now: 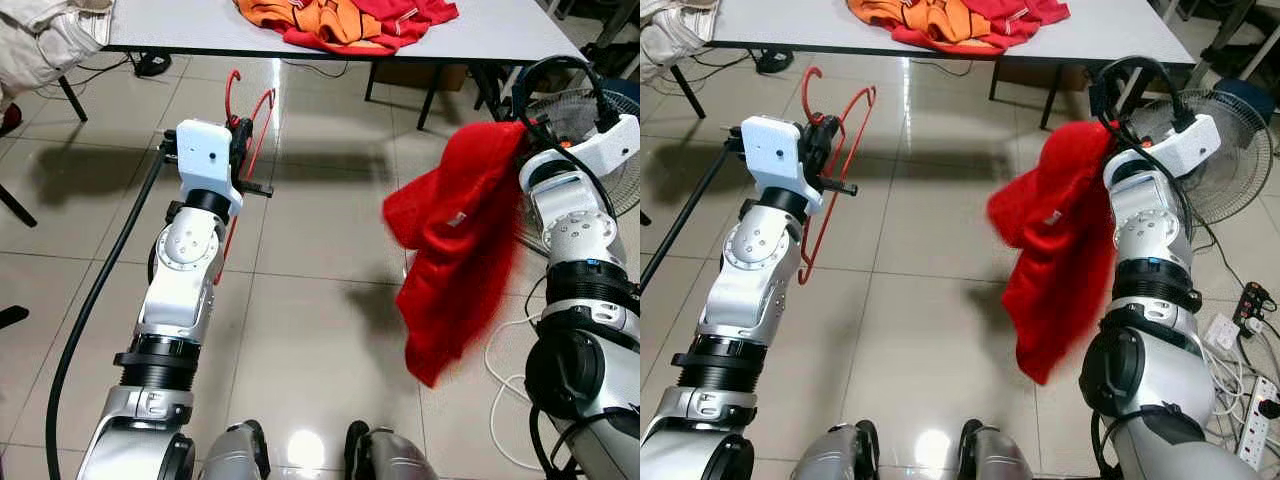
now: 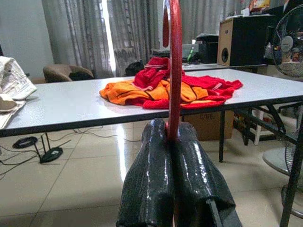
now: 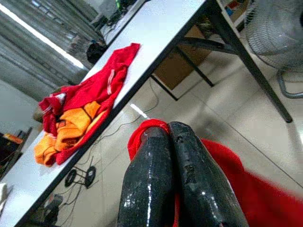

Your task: Hang hanger

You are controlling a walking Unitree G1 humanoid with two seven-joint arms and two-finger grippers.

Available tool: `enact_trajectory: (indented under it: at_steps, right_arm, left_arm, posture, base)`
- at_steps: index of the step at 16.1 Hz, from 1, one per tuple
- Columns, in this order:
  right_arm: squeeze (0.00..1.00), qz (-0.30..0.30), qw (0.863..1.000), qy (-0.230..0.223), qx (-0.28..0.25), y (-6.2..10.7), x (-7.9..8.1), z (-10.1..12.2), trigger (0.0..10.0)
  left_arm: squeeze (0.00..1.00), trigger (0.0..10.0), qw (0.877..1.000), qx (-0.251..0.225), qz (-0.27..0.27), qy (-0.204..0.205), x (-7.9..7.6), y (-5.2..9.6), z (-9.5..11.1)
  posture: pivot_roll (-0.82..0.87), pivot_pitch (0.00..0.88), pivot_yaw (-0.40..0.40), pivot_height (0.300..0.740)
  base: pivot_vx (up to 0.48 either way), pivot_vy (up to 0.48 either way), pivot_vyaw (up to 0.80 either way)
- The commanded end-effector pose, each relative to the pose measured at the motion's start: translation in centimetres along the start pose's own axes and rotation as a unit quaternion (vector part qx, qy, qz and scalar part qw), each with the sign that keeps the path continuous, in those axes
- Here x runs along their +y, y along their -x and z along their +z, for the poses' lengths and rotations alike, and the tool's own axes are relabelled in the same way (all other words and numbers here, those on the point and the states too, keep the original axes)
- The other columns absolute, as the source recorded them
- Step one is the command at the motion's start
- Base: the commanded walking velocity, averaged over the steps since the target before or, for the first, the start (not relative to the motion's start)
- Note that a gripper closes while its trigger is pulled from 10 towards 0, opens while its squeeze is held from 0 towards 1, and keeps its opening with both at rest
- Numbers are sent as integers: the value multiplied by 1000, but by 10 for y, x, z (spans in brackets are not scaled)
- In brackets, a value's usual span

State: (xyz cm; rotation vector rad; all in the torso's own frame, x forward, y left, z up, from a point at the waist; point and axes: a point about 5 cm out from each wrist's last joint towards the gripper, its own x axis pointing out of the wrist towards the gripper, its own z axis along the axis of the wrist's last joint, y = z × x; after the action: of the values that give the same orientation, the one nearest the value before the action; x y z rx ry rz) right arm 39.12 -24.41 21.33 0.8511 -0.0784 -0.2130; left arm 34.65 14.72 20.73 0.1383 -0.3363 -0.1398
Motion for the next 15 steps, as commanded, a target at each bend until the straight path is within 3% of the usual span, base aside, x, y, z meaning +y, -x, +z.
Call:
enact_trajectory:
  at_steps: [1,3,4,5,7,10,12,15]
  right_arm:
    - [0,6,1000,-5,-22,-2,9,11,0]
    - [0,62,996,52,20,-2,20,6,0]
    - [0,144,979,128,71,3,30,-3,0]
    - [0,192,962,173,92,7,35,-6,0]
    - [0,250,925,265,107,14,34,-3,0]
    - [0,258,910,310,98,12,30,15,0]
    - [0,283,896,327,104,13,31,18,0]
    - [0,294,877,363,111,14,24,15,0]
  left_arm:
    - [0,10000,1000,-1,-9,6,-4,0,1]
    - [0,10000,1000,0,-10,9,-6,-1,1]
    - [0,10000,1000,0,-12,11,-7,-1,1]
    - [0,10000,1000,0,-13,12,-7,0,1]
    - [0,10000,1000,1,-18,12,-7,0,1]
    - [0,10000,999,-4,-42,6,-3,-2,5]
    - [0,10000,995,-10,-98,7,-3,-3,12]
    - [0,10000,980,-37,-186,59,5,2,37]
  posture:
    - [-138,163,-36,740]
    - [-145,165,-38,740]
    - [-150,168,-38,740]
    - [-153,169,-40,740]
    - [-153,169,-42,740]
    - [-144,153,-45,740]
    - [-144,153,-45,740]
    - [-134,151,-48,740]
  base:
    - [0,0,0]
    - [0,0,0]
    - [0,0,0]
    - [0,0,0]
    - [0,0,0]
    - [0,0,0]
    - [0,0,0]
    - [0,0,0]
